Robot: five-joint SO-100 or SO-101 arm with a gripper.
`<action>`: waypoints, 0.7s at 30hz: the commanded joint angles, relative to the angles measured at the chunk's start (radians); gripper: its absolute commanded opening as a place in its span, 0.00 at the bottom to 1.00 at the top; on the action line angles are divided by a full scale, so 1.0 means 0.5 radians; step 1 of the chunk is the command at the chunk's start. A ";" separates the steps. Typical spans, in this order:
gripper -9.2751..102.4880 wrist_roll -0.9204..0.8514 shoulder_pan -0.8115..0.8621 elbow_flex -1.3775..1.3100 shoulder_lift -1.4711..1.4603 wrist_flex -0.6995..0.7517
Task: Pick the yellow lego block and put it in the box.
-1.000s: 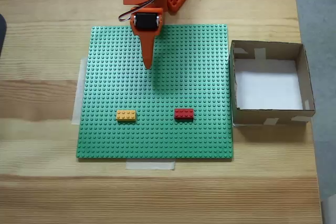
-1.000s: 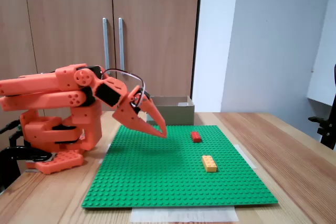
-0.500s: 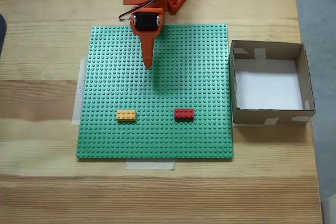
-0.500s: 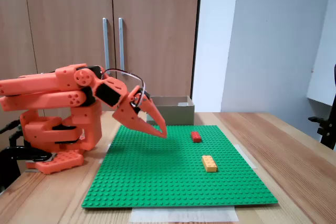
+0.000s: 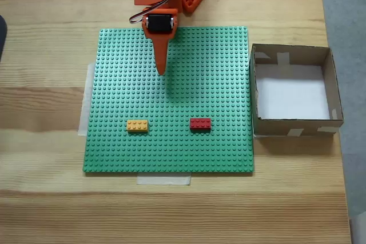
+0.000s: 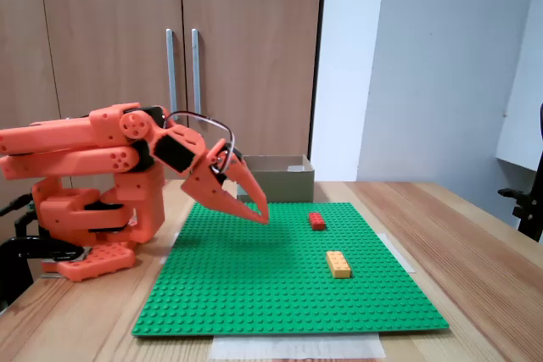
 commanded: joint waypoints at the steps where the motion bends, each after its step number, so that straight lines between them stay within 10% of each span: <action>1: 0.07 -0.025 -0.015 -0.009 -0.006 0.003; 21: 0.07 -0.003 0.021 -0.703 -0.589 0.098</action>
